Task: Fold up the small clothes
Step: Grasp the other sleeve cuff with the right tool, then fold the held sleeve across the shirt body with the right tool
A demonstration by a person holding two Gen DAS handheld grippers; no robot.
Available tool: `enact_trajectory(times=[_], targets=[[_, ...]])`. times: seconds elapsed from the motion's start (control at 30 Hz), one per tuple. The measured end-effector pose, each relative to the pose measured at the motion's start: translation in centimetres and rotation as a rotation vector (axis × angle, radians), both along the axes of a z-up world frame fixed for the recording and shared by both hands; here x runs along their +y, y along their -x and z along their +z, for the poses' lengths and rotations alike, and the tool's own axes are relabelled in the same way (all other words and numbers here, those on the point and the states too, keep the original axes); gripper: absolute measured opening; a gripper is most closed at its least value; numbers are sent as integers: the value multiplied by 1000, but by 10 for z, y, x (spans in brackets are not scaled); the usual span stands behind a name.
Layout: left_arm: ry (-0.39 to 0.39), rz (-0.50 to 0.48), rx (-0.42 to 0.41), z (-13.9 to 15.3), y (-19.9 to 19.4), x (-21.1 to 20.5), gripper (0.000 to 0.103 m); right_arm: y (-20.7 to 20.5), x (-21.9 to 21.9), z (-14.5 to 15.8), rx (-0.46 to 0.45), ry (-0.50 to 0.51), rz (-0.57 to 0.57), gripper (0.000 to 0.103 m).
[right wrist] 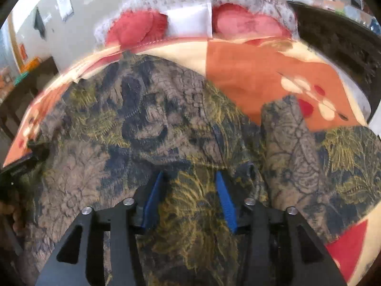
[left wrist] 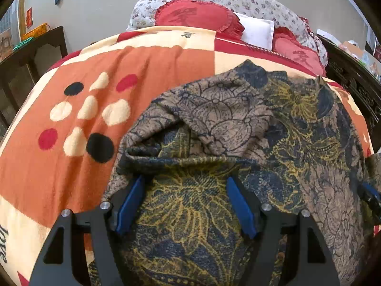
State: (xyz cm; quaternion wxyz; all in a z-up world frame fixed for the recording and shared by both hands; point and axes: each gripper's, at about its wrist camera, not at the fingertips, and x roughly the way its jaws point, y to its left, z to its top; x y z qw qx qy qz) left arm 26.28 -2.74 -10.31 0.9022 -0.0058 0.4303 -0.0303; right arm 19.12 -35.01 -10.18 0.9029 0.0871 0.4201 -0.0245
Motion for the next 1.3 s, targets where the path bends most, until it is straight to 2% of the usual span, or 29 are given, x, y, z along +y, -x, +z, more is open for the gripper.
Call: enact_trajectory(times=[0.1,0.13,0.2,0.27,0.3,0.37,0.4,0.43,0.47,0.5,0.6,0.73,0.83,0.9,1.0,1.07,1.1,1.17,1.2,1.3], targets=[[-17,3,-1,8,6,-1,75,3,-6,16,43,-39,25,48],[-26,27,-6,15,14,2,75,9,-15,25,24,-47,17,47],[1,41,-32,24,29,9,75,27,-41,46,-44,-35,-24,47],[36,32,-59,33,52,13,75,48,-82,61,-71,13,-100,47],[42,19,-67,34,62,13,76,63,-119,63,-63,23,-173,47],[31,-22,-75,28,77,8,76,80,-176,58,-25,-22,-306,47],[4,-45,-80,19,84,4,76,91,-212,51,2,-85,-403,47],[-16,-55,-75,12,86,0,78,107,-250,40,23,-190,-510,47],[-34,-56,-37,4,83,-3,80,118,-275,31,28,-286,-576,47],[-40,-50,-40,4,82,-4,82,136,-306,15,20,-438,-650,47],[-61,-38,-30,0,78,-9,85,167,-349,-20,-32,-712,-759,47],[-69,-30,-33,-1,81,-10,88,172,-363,-51,-124,-910,-820,47],[-61,-19,-29,-1,78,-7,90,158,-363,-69,-166,-1007,-836,47],[-67,-16,-28,-2,76,-8,91,150,-362,-76,-193,-1017,-845,43],[-65,-10,-25,-2,75,-7,92,150,-363,-76,-232,-1009,-881,9],[-61,-7,-23,-3,74,-5,93,150,-363,-60,-243,-919,-868,7],[-59,-5,-23,-3,73,-5,93,151,-365,-40,-271,-841,-844,7],[-57,-5,-23,-3,73,-4,93,153,-369,-7,-313,-767,-812,6],[-56,-5,-23,-3,73,-4,93,157,-372,23,-349,-690,-795,6],[-54,-5,-23,-3,73,-3,93,168,-382,89,-424,-561,-770,6]])
